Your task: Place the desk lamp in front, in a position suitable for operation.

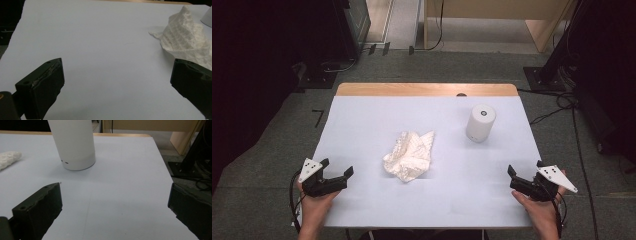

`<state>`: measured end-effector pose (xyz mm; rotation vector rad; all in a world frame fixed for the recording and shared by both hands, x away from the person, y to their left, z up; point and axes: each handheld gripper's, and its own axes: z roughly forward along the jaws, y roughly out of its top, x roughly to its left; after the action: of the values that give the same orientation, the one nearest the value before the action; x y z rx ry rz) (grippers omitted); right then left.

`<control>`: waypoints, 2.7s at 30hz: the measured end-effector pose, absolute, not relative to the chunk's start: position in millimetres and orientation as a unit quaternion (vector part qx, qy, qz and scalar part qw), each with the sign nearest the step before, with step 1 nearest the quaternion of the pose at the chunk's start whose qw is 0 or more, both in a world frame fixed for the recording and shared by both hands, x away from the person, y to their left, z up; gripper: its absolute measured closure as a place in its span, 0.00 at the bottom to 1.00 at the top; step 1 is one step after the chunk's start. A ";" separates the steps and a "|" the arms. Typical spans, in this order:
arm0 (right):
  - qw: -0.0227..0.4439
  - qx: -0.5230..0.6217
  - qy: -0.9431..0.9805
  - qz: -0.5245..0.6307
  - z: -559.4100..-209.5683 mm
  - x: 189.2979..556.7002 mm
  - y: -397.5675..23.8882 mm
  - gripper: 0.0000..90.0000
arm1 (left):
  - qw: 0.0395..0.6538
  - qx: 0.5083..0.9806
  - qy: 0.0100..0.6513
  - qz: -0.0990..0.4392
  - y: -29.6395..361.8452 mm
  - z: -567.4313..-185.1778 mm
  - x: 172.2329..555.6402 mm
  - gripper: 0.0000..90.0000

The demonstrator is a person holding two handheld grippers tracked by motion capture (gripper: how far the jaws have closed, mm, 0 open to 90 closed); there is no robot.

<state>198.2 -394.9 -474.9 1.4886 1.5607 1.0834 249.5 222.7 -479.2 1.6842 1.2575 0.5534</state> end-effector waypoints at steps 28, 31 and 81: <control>0.369 0.540 0.622 0.430 -444.8 210.0 -322.5 0.07 | 0.487 0.683 0.505 0.204 203.4 -475.8 251.7 0.00; 0.367 0.531 0.626 0.438 -439.6 213.7 -309.7 0.07 | 0.487 0.684 0.504 0.202 201.6 -475.6 251.8 0.00; 0.299 0.465 0.705 0.445 -456.1 270.4 -123.7 0.14 | 0.489 0.694 0.490 0.195 196.2 -474.1 253.3 0.00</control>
<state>270.4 -123.7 -456.1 1.2351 1.8719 1.1815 253.3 196.2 -474.1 1.6875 1.1916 0.4739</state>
